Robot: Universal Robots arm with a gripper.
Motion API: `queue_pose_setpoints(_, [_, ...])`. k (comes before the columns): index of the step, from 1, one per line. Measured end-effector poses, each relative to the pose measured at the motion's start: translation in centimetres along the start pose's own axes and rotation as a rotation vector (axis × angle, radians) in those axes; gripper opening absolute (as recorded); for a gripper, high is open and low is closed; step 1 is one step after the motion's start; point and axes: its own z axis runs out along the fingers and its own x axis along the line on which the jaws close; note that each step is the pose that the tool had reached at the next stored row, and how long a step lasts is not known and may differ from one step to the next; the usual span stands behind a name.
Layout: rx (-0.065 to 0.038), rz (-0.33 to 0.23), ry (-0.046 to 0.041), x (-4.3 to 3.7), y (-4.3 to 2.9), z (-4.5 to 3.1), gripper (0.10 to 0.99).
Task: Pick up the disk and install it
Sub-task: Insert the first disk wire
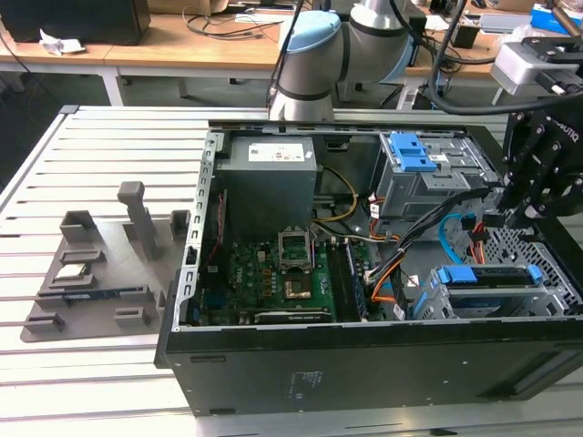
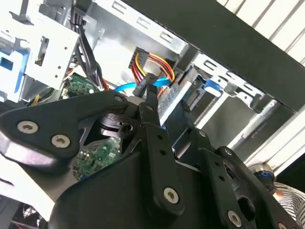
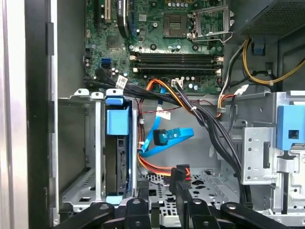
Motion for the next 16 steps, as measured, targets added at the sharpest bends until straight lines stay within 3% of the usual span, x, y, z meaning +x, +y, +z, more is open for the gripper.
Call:
queue_pose_setpoints(3, [0.0,0.0,0.0002,-1.05,0.02,0.78,0.361])
queue_pose_setpoints(8, [0.0,0.0,0.0007,-1.15,0.04,1.96,0.361])
queue_pose_setpoints(10, [0.0,0.0,0.0089,-1.15,0.04,2.03,0.361])
queue_pose_setpoints(14, [0.0,0.0,0.0106,-1.15,0.04,2.04,0.361])
queue_pose_setpoints(16, [0.0,0.0,0.0111,-1.15,0.04,2.04,0.278])
